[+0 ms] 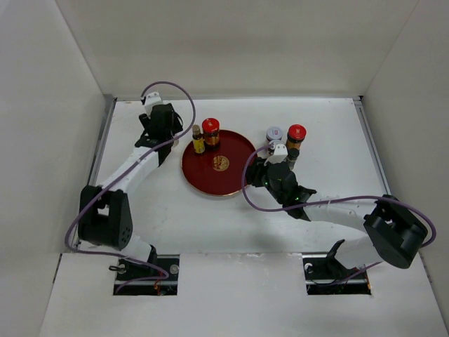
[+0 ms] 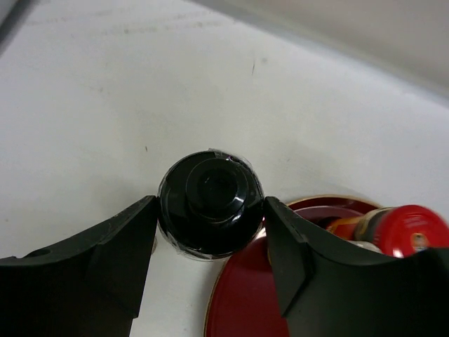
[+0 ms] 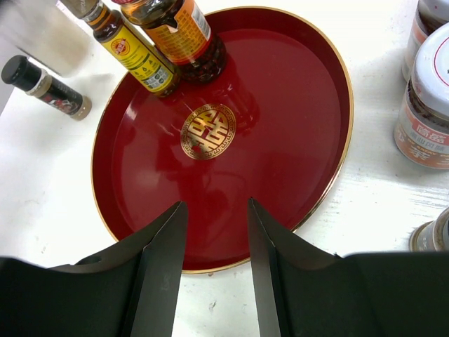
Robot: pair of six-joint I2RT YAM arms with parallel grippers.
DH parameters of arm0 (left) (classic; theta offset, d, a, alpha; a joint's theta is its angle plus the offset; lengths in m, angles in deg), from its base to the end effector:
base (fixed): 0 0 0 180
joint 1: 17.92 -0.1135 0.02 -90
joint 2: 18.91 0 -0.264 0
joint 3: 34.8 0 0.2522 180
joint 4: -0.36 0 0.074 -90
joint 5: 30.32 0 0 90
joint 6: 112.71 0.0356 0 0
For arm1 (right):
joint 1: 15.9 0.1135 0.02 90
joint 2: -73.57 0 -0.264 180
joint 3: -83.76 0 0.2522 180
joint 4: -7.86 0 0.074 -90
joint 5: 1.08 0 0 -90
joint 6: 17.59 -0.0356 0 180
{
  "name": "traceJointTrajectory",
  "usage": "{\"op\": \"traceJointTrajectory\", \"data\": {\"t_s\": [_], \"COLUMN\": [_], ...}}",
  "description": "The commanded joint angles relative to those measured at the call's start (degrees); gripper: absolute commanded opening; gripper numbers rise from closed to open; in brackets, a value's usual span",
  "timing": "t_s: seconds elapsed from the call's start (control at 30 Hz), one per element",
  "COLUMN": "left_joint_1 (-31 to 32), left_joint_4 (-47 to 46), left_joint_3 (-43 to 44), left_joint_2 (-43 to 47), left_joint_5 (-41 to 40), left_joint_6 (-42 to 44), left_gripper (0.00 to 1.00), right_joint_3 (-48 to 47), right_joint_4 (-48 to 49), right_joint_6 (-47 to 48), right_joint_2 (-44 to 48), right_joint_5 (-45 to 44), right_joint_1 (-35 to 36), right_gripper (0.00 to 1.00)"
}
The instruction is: Organize the condiment bottles
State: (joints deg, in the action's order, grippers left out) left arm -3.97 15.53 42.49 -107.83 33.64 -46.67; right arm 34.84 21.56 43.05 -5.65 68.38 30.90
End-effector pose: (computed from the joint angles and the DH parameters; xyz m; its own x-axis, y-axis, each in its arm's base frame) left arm 0.3499 -0.0708 0.2788 -0.3334 -0.2931 -0.8961 -0.3273 0.9273 -0.1816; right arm 0.2085 0.2037 0.2149 -0.3923 0.2530 -0.8844 -0.2985 0.8744 0.3825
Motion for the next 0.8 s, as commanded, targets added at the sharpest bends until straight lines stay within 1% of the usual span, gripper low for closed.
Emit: {"op": "traceJointTrajectory", "data": {"t_s": [0.0,0.23,0.37,0.53,0.77], "left_joint_1": [1.7,6.6,10.8,14.3,16.3], "left_joint_4": [-4.3,-1.9,-1.3,-2.7,-7.1], "left_joint_3": [-0.2,-6.3,-11.0,-13.9,-13.9], "left_joint_2": [8.2,15.2,17.4,17.3,14.0], "left_joint_5": [-3.0,-5.1,-6.9,-7.1,-5.6], "left_joint_6": [1.0,0.6,-0.8,-2.7,-2.8], "left_gripper": [0.27,0.27,0.27,0.27,0.27], "right_joint_3": [-1.6,-1.4,-1.3,-1.6,-1.6], "right_joint_4": [2.2,2.2,2.2,2.2,2.2], "right_joint_6": [0.4,0.3,0.4,0.5,0.6], "right_joint_2": [0.8,1.2,1.4,0.9,0.8], "right_joint_5": [0.4,0.2,0.1,0.1,0.1], "right_joint_1": [-0.2,-0.2,-0.2,-0.2,-0.2], "right_gripper": [0.46,0.46,0.46,0.46,0.46]}}
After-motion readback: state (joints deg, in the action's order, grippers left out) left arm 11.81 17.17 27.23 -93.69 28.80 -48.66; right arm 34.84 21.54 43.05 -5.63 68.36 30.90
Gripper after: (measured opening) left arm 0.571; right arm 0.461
